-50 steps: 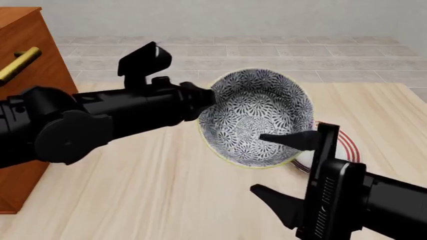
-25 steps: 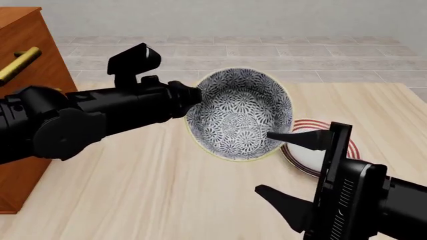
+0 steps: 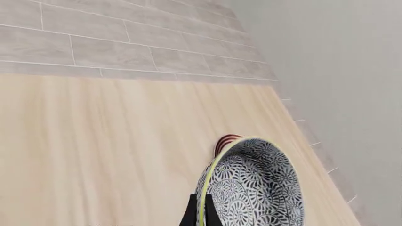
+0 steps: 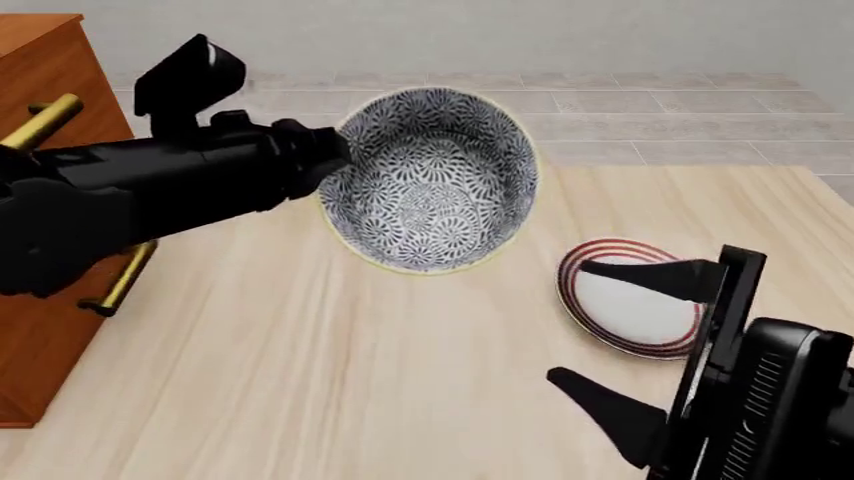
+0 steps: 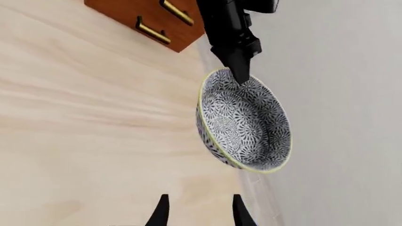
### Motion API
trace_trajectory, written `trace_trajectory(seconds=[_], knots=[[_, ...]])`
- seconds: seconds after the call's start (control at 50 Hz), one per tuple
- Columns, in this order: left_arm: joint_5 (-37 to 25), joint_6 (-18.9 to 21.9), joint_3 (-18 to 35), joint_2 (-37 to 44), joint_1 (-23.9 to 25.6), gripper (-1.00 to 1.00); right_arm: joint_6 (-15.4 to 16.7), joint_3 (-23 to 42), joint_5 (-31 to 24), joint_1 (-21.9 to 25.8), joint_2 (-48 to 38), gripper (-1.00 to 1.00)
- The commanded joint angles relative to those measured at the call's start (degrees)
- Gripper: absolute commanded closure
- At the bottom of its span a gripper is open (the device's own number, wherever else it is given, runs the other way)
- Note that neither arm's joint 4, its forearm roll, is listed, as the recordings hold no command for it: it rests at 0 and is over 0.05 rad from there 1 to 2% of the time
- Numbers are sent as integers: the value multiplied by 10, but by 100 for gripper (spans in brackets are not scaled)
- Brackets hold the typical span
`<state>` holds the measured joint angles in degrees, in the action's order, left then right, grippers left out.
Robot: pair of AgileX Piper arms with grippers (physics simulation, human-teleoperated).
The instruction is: Put the bowl on top of the cabinet.
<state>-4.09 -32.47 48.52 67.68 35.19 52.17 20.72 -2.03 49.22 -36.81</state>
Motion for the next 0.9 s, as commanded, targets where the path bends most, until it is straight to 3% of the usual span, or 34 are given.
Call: trace_trajectory(seconds=[0.02, 0.2, 0.24, 0.28, 0.3, 0.34, 0.36, 0.42, 0.5, 0.54, 0.56, 0.6, 0.66, 0.72, 0.78, 0.82, 0.88, 0.9], knots=[[-28, -14, 4, -45, -21, 100, -38, -4, -22, -26, 52, -100], [-51, -26, 4, -95, -16, 100, -103, 1, -29, -50, 99, -100], [-55, -20, 1, -116, -13, 100, -143, 5, -38, -66, 127, -100], [-53, -13, 1, -131, -13, 100, -160, 5, -41, -73, 139, -100], [-50, -22, 0, -146, -8, 100, -184, 2, -49, -92, 149, -100], [-44, -26, 0, -159, -2, 100, -202, -4, -49, -90, 160, -100], [-53, -45, -6, -170, -24, 100, -234, 3, -60, -96, 178, -100], [-47, -64, -10, -167, -12, 100, -229, -6, -64, -110, 181, -100], [-48, -74, -23, -176, -14, 100, -254, -14, -74, -123, 207, -100], [-47, -77, -28, -185, -24, 100, -282, -16, -79, -131, 222, -100], [-48, -66, -25, -191, -26, 100, -283, -18, -79, -133, 223, -100], [-42, -86, -33, -201, -25, 100, -287, -25, -80, -141, 236, -100], [-46, -85, -36, -221, -33, 100, -333, -23, -95, -159, 272, -100], [-46, -88, -40, -232, -39, 100, -343, -32, -96, -171, 284, -100], [-43, -95, -51, -248, -42, 100, -376, -40, -105, -187, 313, -100], [-41, -94, -58, -258, -47, 100, -374, -45, -111, -198, 328, -100], [-33, -84, -64, -282, -54, 100, -397, -56, -121, -220, 358, -100], [-36, -83, -65, -285, -61, 100, -418, -58, -123, -227, 364, -100]])
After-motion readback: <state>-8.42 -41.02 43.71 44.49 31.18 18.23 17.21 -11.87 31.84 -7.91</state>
